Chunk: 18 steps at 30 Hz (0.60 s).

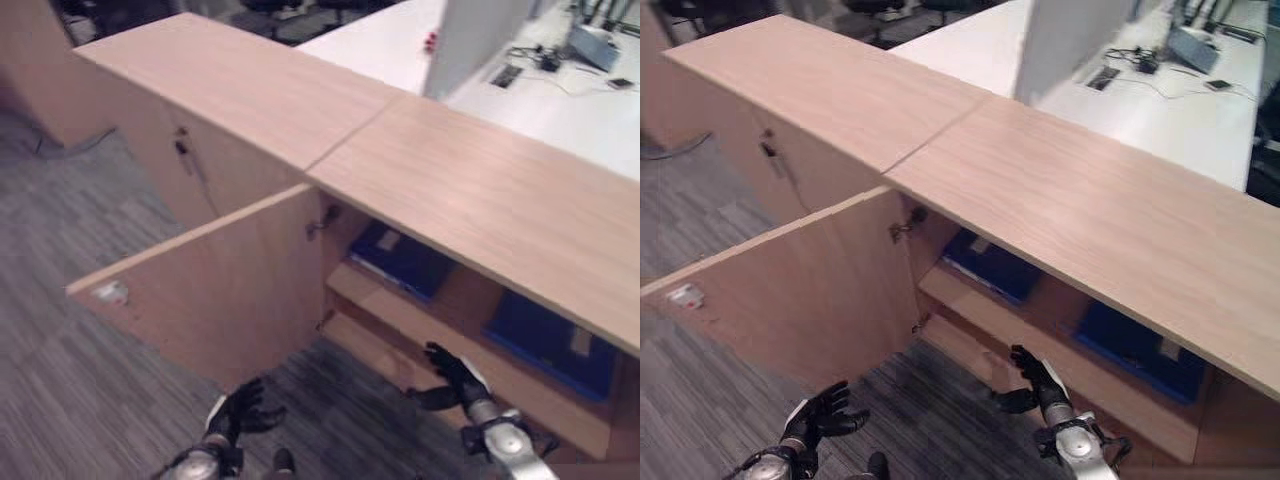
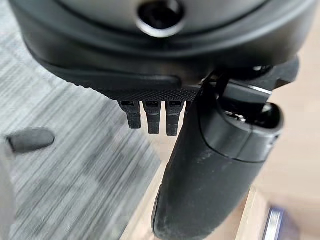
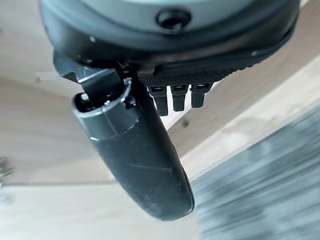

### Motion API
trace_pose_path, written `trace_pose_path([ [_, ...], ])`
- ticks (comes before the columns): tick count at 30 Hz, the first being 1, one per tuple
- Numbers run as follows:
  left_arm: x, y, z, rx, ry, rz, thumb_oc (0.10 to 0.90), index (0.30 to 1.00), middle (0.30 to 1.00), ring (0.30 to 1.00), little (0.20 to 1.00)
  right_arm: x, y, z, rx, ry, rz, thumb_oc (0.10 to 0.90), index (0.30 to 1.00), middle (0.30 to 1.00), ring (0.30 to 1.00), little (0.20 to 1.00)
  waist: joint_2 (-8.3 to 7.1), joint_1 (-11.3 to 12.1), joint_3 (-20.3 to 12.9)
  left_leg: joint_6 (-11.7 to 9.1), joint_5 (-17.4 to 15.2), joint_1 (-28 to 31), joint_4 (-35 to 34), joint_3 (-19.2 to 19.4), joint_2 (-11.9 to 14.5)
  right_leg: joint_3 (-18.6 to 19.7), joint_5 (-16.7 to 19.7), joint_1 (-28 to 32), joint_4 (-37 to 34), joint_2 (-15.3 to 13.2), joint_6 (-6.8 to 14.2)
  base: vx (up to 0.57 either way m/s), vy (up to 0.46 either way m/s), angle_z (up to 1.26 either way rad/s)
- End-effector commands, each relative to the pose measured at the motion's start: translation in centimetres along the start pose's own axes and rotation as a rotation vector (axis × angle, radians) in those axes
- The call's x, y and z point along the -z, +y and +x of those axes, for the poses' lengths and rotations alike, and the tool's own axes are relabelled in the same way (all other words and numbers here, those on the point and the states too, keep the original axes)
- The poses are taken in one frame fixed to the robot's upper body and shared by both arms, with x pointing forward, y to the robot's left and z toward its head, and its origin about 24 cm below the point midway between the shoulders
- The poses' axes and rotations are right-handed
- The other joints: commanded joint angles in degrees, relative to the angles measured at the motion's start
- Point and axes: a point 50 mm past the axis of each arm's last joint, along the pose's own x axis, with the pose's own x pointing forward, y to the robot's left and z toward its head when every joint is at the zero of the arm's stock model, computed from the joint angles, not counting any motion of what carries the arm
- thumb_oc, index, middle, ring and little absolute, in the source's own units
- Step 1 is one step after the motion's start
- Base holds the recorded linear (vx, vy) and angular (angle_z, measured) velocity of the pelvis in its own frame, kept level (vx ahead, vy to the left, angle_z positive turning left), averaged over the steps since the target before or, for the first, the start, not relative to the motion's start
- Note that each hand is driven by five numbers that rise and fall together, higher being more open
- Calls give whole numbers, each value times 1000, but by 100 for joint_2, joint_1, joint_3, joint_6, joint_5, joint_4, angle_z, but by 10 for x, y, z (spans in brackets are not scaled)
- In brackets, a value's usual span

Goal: Put the empty folder in the office cabinet

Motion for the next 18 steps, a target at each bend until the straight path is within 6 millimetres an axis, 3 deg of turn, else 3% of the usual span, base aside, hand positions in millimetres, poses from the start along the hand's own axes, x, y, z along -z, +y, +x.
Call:
trace_pose_path([
  [1,-15,1,-2,17,-100,47,800,900,900,900,900,-36,-24,10,64,-157,-29,800,900,900,900,900,187,92,-396,-698,-25,671,-346,255,803,11,-302,-379,-293,116,694,-41,226,49],
  [7,-36,14,-3,10,-181,131,800,900,900,900,900,-36,-5,17,55,-147,34,800,900,900,900,900,-77,520,-284,-394,-194,545,-519,-31,271,-339,-129,-346,155,-378,945,-21,193,59],
  [8,-46,15,-2,16,-211,156,800,900,900,900,900,-30,-3,15,56,-124,48,800,900,900,900,900,-135,472,-229,-306,-95,408,-499,-183,113,-122,-84,-457,346,-380,919,32,292,34],
  [9,-55,12,1,27,-241,167,800,900,900,900,900,-27,-5,12,60,-117,44,800,900,900,900,900,-65,261,-202,-240,8,392,-647,-548,-33,1159,-442,-760,534,56,912,29,225,74],
  [10,-55,11,1,27,-241,167,800,900,900,900,900,-27,-5,12,60,-117,44,800,900,900,900,900,-66,265,-210,-240,9,385,-648,-544,-34,1165,-442,-773,537,55,911,166,293,127],
  [11,-64,5,5,49,-265,185,800,900,900,900,900,-23,-8,10,68,-107,51,800,900,900,900,900,-5,114,-178,-122,21,378,-677,-941,-206,2010,-898,-891,625,612,780,101,148,135],
  [12,-64,5,5,49,-266,185,800,900,900,900,900,-23,-8,10,69,-107,51,800,900,900,900,900,-1,113,-194,-122,40,349,-679,-944,-203,2007,-875,-912,612,616,775,129,178,108],
  [13,-70,2,6,58,-284,195,800,900,900,900,900,-22,-10,9,77,-108,59,800,900,900,900,900,6,81,-172,-70,34,328,-694,-1162,-305,2150,-1050,-866,609,819,675,43,41,109],
  [15,-72,-2,6,68,-298,193,800,900,900,900,900,-22,-9,8,77,-109,75,800,900,900,900,900,-31,125,-231,-22,77,282,-762,-1430,-440,2010,-1041,-706,347,898,565,52,-6,125],
  [18,-68,-1,4,64,-291,184,800,900,900,900,900,-19,-6,7,61,-103,84,800,900,900,900,900,-48,152,-323,-24,56,303,-783,-1471,-460,2049,-1043,-549,91,938,557,45,-25,51],
])
